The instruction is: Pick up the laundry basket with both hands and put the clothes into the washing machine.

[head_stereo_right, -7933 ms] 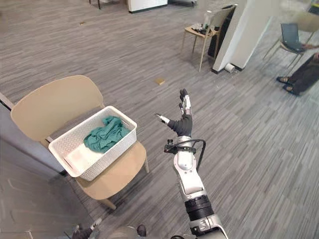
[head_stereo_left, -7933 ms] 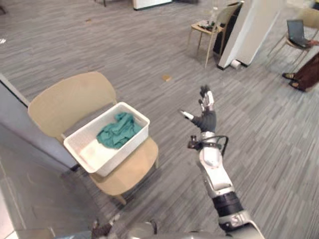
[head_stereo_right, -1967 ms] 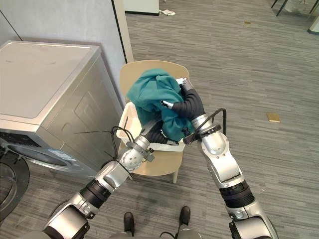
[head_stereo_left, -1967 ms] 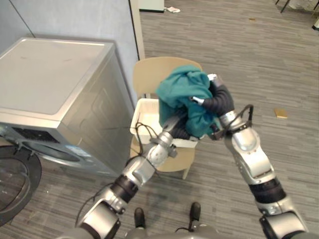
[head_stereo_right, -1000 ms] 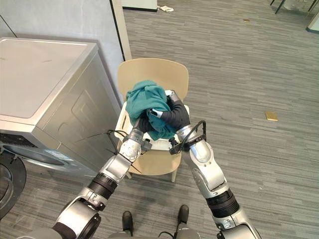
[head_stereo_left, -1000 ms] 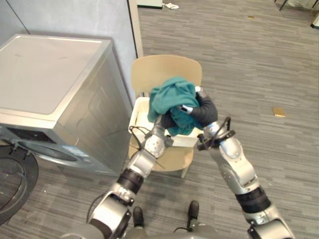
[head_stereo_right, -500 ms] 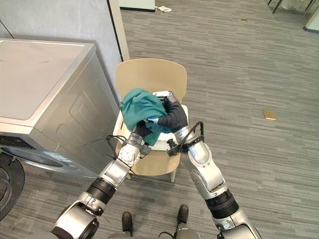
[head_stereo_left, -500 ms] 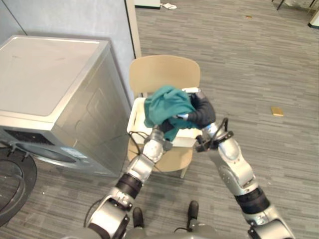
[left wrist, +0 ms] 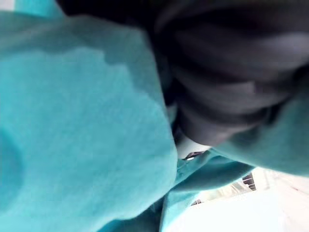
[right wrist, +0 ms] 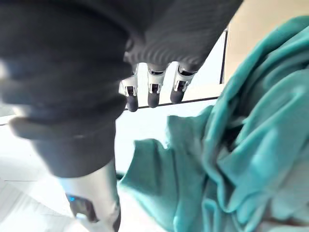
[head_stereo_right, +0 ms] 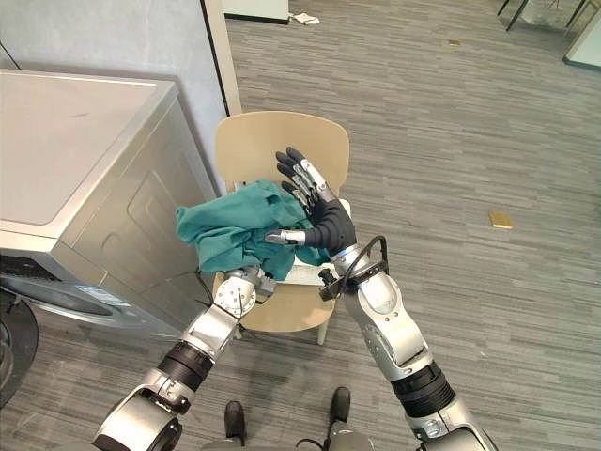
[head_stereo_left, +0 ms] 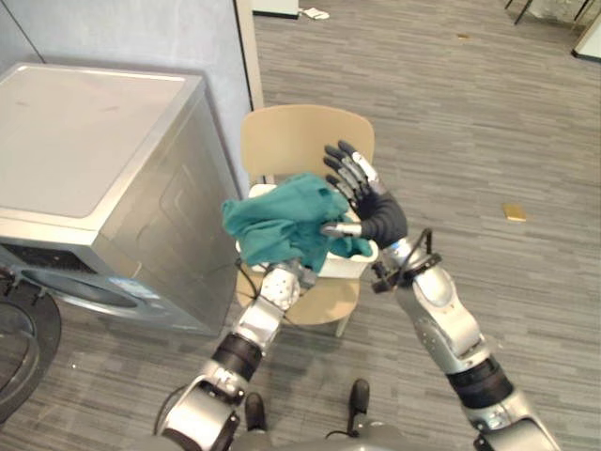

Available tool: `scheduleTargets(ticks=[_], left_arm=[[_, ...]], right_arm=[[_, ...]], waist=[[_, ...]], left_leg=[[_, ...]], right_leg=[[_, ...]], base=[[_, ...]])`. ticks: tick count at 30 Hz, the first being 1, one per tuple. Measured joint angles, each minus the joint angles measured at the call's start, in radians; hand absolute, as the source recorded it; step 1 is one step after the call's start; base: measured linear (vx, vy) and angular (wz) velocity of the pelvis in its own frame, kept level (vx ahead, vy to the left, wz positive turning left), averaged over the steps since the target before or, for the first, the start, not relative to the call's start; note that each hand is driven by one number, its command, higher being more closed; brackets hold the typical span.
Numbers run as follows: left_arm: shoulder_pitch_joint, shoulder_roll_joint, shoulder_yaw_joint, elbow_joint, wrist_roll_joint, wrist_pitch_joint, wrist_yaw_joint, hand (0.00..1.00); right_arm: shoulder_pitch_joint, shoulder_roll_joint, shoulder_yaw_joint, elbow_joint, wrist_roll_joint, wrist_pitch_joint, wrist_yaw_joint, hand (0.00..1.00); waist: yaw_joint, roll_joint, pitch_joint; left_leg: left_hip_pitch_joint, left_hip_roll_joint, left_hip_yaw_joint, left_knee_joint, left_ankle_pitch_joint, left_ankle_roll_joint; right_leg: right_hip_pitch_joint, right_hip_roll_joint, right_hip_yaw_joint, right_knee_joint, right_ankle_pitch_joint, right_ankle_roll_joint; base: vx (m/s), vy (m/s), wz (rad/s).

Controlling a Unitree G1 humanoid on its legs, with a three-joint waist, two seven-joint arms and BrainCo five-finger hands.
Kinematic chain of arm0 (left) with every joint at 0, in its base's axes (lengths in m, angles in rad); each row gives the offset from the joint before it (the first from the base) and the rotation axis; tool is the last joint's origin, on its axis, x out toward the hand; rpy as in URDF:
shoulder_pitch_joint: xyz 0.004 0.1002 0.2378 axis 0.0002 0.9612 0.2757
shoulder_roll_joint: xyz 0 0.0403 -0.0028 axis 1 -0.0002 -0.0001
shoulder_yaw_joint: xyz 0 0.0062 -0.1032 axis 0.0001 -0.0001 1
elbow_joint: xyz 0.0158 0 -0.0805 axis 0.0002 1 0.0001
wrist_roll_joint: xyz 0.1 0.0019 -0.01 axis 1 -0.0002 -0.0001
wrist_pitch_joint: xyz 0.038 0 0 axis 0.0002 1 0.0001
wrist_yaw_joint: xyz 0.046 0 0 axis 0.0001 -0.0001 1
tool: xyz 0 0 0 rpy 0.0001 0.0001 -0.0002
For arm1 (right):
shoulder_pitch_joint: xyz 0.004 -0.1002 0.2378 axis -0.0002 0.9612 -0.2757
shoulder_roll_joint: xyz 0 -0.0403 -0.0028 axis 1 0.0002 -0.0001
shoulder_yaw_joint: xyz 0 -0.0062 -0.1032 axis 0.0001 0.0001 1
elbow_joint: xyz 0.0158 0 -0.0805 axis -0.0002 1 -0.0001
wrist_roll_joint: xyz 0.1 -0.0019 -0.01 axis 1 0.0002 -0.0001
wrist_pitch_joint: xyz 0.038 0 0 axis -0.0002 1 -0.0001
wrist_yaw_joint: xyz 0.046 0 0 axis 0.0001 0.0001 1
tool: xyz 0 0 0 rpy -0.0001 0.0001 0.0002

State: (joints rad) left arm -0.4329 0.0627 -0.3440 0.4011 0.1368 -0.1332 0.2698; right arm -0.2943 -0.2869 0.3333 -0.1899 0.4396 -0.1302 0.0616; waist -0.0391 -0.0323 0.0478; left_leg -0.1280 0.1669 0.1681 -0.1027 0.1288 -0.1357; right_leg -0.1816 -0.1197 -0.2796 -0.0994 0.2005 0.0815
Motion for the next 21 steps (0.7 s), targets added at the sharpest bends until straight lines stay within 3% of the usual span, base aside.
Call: scheduleTargets(ticks=[7, 17, 21], left_arm=[[-0.001, 0.0, 0.006, 0.0, -0.171, 0.0, 0.028, 1.0], [-0.031, -0.003, 0.043, 0.001, -0.255, -0.001, 0.04, 1.0], [-0.031, -0.008, 0.071, 0.001, -0.284, -0.001, 0.044, 1.0]], right_arm=[[0.018, 0.003, -0.002, 0.019, -0.01, 0.001, -0.046, 0.0], [0.062, 0.007, -0.029, 0.022, -0.023, 0.001, -0.083, 0.0], [0.069, 0.043, -0.109, 0.024, -0.058, 0.001, -0.128, 0.0]], waist=[[0.0, -0.005, -0.002], [-0.008, -0.007, -0.002], [-0.012, -0.015, -0.001]], left_leg=[[0.001, 0.001, 0.01, 0.0, -0.005, -0.001], [0.001, 0.006, 0.027, 0.0, -0.007, -0.001], [0.002, 0.006, 0.031, 0.0, -0.008, -0.001]], right_leg=[[-0.005, 0.0, 0.009, -0.002, 0.0, 0.0], [-0.017, 0.004, 0.028, 0.0, 0.004, -0.005], [-0.019, 0.009, 0.032, 0.0, 0.004, -0.005]], base=[[0.0, 0.0, -0.03], [0.02, 0.011, -0.06], [0.01, 0.01, -0.02]])
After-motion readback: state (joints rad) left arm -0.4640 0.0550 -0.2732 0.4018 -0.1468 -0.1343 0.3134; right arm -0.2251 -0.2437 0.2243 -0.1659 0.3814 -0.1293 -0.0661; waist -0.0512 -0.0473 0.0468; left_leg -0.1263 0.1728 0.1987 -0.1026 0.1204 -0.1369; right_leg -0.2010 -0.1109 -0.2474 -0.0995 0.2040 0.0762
